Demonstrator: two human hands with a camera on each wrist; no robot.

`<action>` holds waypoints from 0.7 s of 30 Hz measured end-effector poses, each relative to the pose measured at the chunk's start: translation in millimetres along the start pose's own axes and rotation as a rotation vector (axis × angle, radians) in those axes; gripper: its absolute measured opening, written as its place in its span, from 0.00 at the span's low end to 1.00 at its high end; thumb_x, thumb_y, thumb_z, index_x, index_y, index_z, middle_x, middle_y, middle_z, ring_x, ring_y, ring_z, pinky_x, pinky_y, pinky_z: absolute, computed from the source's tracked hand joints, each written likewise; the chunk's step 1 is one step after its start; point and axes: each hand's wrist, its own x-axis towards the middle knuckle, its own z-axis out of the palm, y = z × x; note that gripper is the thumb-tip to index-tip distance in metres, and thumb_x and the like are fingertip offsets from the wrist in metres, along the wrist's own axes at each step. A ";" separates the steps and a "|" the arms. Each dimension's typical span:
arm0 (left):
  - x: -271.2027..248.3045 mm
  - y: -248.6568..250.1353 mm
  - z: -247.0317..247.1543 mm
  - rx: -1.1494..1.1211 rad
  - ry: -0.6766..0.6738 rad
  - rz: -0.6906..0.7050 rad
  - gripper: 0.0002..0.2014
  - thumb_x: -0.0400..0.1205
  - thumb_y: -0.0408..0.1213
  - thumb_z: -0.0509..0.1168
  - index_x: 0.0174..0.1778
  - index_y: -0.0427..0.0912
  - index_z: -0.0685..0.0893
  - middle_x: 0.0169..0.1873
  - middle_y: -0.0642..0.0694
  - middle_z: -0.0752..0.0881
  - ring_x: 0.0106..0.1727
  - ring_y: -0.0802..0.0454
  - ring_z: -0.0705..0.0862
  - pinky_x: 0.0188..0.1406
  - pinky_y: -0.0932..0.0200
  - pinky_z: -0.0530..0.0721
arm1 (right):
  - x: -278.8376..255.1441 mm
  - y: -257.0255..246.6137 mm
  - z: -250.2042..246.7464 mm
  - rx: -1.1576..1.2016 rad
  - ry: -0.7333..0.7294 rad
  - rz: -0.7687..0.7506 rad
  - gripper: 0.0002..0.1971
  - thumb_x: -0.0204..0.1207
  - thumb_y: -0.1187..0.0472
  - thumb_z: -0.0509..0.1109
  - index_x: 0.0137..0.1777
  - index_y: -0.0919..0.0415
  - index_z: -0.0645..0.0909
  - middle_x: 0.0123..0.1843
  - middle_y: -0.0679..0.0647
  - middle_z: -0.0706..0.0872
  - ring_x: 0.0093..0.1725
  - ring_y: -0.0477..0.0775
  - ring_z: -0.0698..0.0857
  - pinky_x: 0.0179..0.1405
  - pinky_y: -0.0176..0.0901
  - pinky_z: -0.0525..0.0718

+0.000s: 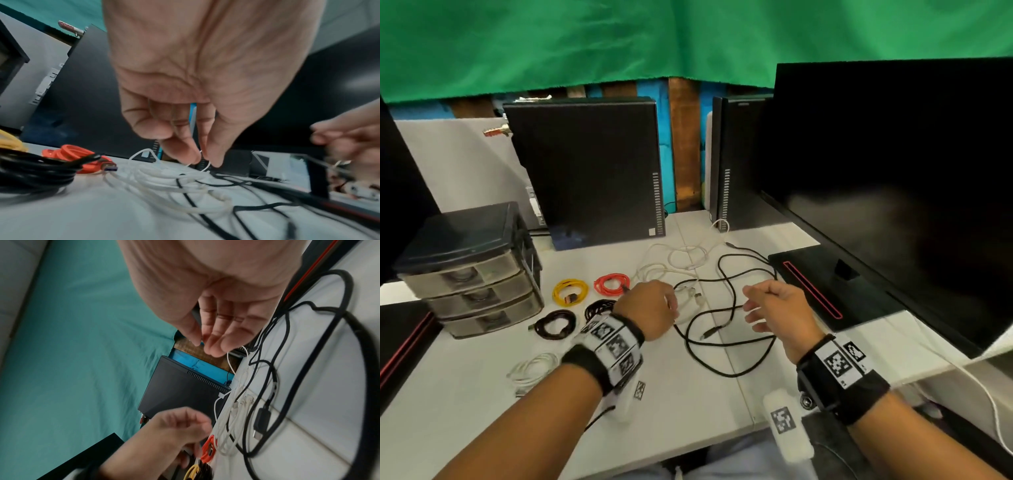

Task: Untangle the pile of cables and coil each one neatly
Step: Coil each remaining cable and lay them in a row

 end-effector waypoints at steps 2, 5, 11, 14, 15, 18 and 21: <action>22.8 2.6 2.5 0.023 0.036 -0.029 0.05 0.81 0.41 0.68 0.51 0.54 0.84 0.54 0.50 0.86 0.55 0.47 0.85 0.53 0.54 0.85 | -0.5 2.2 2.3 -0.006 -0.006 0.005 0.09 0.81 0.61 0.73 0.39 0.59 0.85 0.33 0.54 0.88 0.31 0.51 0.85 0.31 0.43 0.82; 45.9 5.1 4.9 0.059 0.095 -0.060 0.08 0.82 0.48 0.69 0.54 0.52 0.81 0.53 0.50 0.85 0.54 0.46 0.84 0.54 0.51 0.86 | -0.3 2.9 5.7 -0.009 -0.024 -0.004 0.08 0.81 0.61 0.73 0.40 0.60 0.85 0.33 0.54 0.88 0.31 0.51 0.84 0.31 0.43 0.82; 55.8 21.4 29.8 0.259 0.035 -0.056 0.15 0.80 0.56 0.68 0.48 0.47 0.84 0.47 0.49 0.86 0.50 0.46 0.86 0.45 0.57 0.83 | -0.6 7.2 10.4 -0.008 -0.052 -0.001 0.07 0.82 0.62 0.72 0.44 0.65 0.85 0.34 0.56 0.87 0.31 0.51 0.83 0.30 0.40 0.82; 56.4 25.2 33.0 0.287 -0.001 -0.088 0.11 0.83 0.45 0.66 0.56 0.43 0.83 0.55 0.45 0.87 0.56 0.44 0.87 0.49 0.55 0.83 | -2.6 8.3 11.1 -0.006 -0.063 -0.001 0.06 0.82 0.64 0.71 0.46 0.67 0.85 0.35 0.57 0.86 0.31 0.51 0.83 0.30 0.40 0.81; 56.2 26.5 30.2 0.235 0.004 -0.096 0.10 0.84 0.43 0.65 0.55 0.42 0.84 0.55 0.44 0.88 0.55 0.44 0.87 0.51 0.54 0.84 | -3.2 7.4 11.2 -0.012 -0.068 -0.007 0.06 0.82 0.64 0.71 0.47 0.68 0.86 0.36 0.58 0.86 0.31 0.50 0.83 0.30 0.40 0.81; 50.6 38.1 7.5 -0.158 0.058 -0.050 0.08 0.84 0.43 0.68 0.49 0.43 0.89 0.46 0.47 0.89 0.48 0.48 0.88 0.49 0.55 0.86 | -4.8 0.0 14.3 -0.126 -0.084 -0.085 0.05 0.81 0.61 0.73 0.53 0.60 0.87 0.48 0.53 0.89 0.33 0.47 0.86 0.31 0.37 0.82; 22.2 62.6 -34.1 -0.687 0.075 0.138 0.04 0.83 0.36 0.71 0.47 0.39 0.88 0.42 0.42 0.89 0.38 0.52 0.90 0.39 0.59 0.89 | -7.4 -18.2 22.3 -0.225 -0.185 -0.242 0.20 0.78 0.57 0.77 0.69 0.47 0.81 0.62 0.40 0.85 0.45 0.52 0.91 0.34 0.36 0.82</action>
